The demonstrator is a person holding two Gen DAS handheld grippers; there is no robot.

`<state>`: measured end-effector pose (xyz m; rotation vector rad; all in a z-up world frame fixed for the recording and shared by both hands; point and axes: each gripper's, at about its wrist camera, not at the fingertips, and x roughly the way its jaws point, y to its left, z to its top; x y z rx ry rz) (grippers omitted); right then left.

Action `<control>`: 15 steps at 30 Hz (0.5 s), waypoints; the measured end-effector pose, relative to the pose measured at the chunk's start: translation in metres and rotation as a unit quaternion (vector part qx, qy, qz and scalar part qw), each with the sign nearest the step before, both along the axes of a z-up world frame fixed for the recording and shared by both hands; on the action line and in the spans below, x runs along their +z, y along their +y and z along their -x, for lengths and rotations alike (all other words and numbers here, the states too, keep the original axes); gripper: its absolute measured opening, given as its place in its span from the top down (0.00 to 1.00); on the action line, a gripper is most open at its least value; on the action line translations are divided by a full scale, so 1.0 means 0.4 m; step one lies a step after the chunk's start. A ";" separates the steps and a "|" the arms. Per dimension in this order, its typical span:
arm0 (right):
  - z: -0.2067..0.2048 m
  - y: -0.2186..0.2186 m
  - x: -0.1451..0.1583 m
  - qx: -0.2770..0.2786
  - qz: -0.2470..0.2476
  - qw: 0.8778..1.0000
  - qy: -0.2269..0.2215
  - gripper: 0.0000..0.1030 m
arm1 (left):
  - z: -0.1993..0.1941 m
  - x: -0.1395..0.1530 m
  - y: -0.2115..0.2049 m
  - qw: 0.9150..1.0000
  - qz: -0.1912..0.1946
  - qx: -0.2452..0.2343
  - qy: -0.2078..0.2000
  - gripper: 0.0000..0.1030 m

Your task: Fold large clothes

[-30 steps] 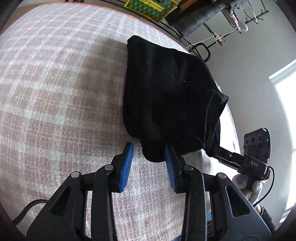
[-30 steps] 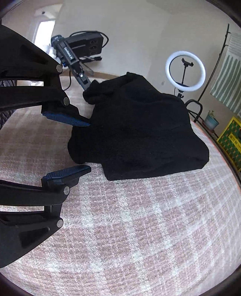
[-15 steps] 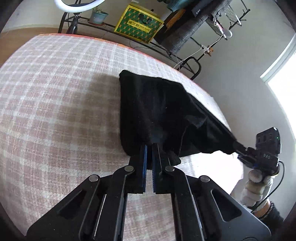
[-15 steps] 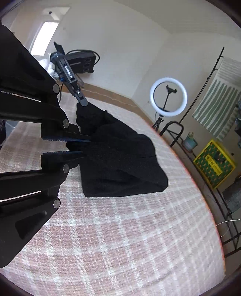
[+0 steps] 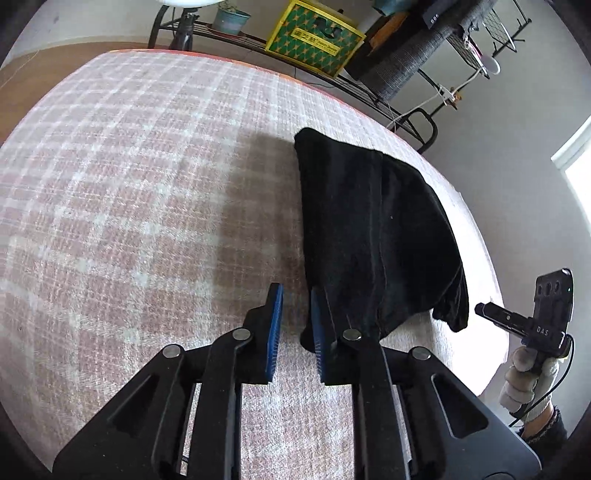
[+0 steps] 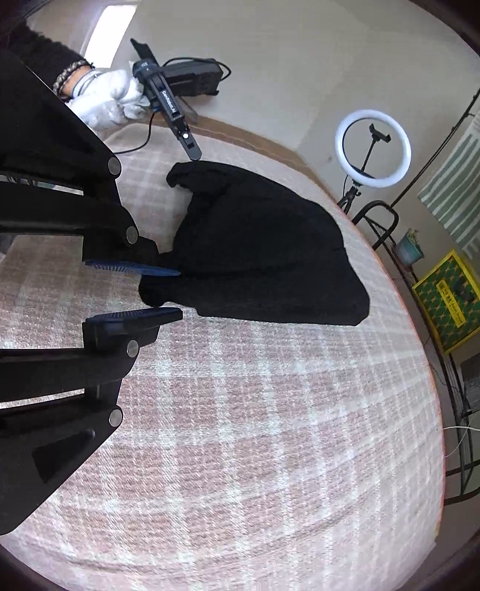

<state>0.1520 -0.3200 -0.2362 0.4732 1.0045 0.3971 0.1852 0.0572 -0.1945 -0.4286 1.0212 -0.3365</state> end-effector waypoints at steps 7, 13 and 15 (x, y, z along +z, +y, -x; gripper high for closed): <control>0.007 0.085 0.058 0.029 0.029 0.997 -0.062 0.59 | 0.014 0.051 -0.116 0.998 0.020 -0.054 -0.028 0.67; 0.002 0.252 0.046 0.108 0.135 0.981 -0.091 0.59 | 0.037 0.067 -0.301 0.984 -0.056 -0.153 -0.068 0.59; 0.003 0.269 0.029 0.118 0.174 0.973 -0.093 0.59 | 0.043 0.052 -0.353 0.976 -0.102 -0.177 -0.081 0.59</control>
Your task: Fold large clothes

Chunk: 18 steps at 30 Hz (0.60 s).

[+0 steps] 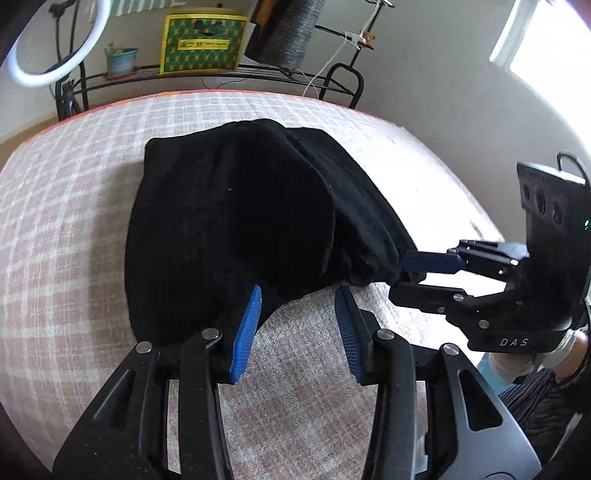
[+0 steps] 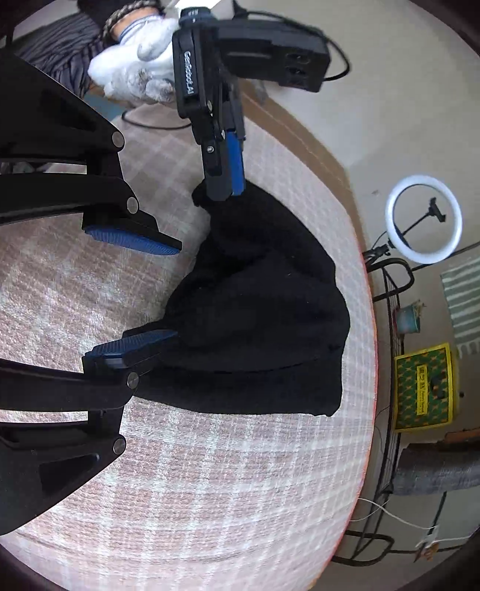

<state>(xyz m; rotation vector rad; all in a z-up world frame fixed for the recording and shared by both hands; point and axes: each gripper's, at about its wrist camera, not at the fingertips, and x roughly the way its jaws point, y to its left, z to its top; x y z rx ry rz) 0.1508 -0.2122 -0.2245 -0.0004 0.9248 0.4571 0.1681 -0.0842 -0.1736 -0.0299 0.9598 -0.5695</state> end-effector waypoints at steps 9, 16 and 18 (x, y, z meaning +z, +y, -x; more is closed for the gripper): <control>-0.001 -0.020 -0.041 -0.023 0.080 0.997 -0.002 0.96 | -0.012 -0.061 -0.056 0.992 -0.111 -0.008 -0.054 0.95; 0.042 -0.088 0.046 -0.026 -0.006 0.999 -0.037 1.00 | 0.000 -0.006 0.016 0.997 -0.046 0.011 -0.053 0.98; 0.050 -0.066 0.053 0.005 -0.017 0.999 -0.040 0.97 | -0.005 -0.005 0.021 0.998 -0.040 0.014 -0.047 0.98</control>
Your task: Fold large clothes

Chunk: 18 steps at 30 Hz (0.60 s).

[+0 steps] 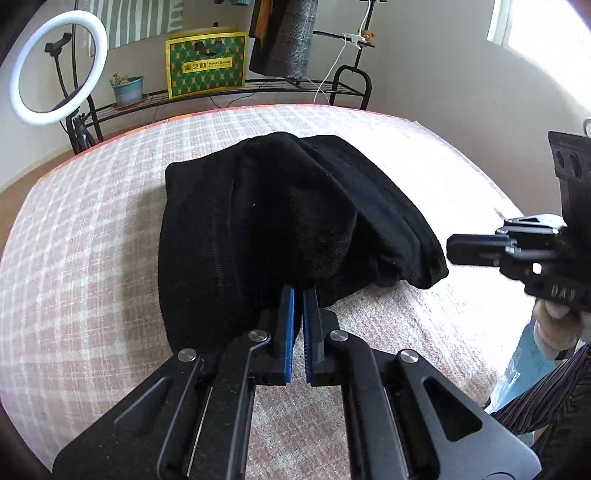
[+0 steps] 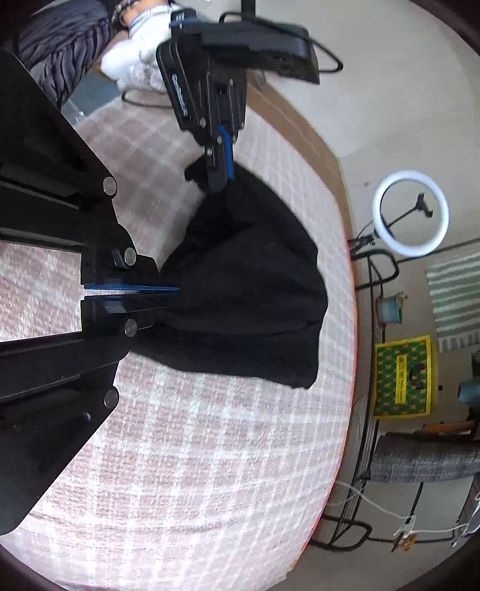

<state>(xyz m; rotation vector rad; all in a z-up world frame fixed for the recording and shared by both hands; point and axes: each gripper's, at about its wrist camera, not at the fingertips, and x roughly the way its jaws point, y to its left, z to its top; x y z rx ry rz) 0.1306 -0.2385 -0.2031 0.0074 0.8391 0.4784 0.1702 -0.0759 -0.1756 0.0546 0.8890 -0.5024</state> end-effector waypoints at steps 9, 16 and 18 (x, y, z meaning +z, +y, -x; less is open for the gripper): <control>-0.052 0.122 -0.106 0.012 0.162 0.987 -0.020 0.74 | -0.005 -0.005 -0.018 1.000 -0.002 -0.004 0.004 0.98; -0.051 0.045 -0.052 0.002 0.110 0.994 -0.023 0.98 | 0.002 0.016 0.010 1.000 0.015 -0.009 -0.003 0.99; -0.037 0.021 -0.027 0.008 0.080 0.996 -0.025 0.98 | 0.012 0.013 0.017 1.000 0.014 -0.011 -0.007 0.99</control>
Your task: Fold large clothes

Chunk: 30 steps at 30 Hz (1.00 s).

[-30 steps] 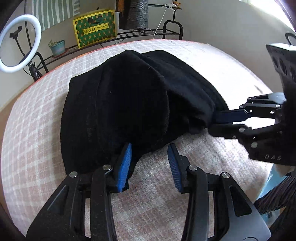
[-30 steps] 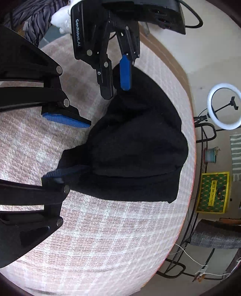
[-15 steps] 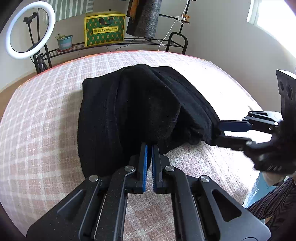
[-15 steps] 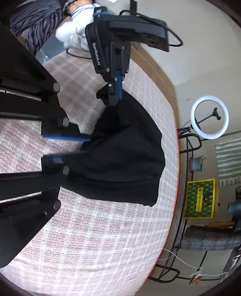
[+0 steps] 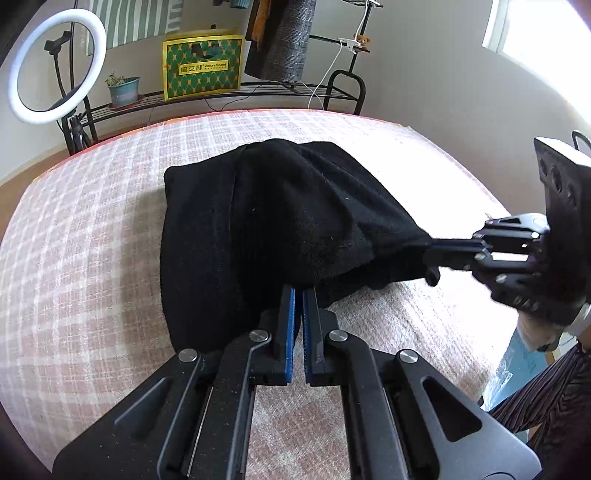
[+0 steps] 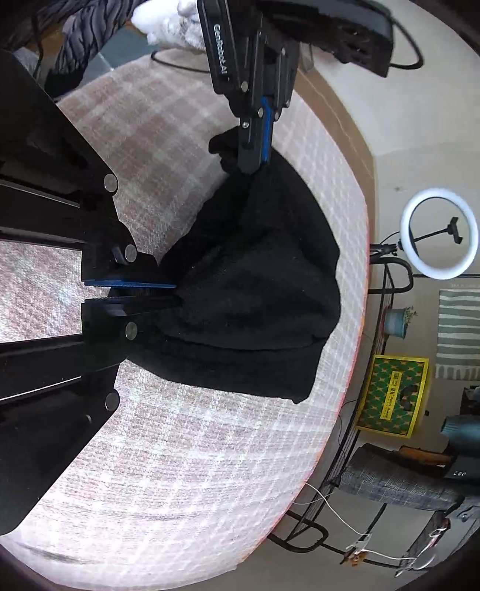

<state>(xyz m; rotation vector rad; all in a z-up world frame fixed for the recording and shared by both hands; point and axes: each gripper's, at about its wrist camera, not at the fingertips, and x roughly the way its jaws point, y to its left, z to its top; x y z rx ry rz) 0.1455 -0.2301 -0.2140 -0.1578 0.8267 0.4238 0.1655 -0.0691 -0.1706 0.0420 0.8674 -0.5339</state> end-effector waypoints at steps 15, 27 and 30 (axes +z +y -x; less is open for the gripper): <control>-0.029 -0.094 0.089 0.059 -0.124 0.990 0.030 0.67 | -0.035 0.063 0.109 0.995 0.090 0.010 0.040 0.54; -0.366 -0.259 -0.004 -0.096 -0.313 0.938 0.111 0.61 | -0.403 -0.069 0.293 0.937 0.264 0.159 0.163 0.45; -0.421 -0.251 -0.049 -0.101 -0.325 0.931 0.132 0.59 | -0.453 -0.108 0.274 0.932 0.278 0.144 0.185 0.45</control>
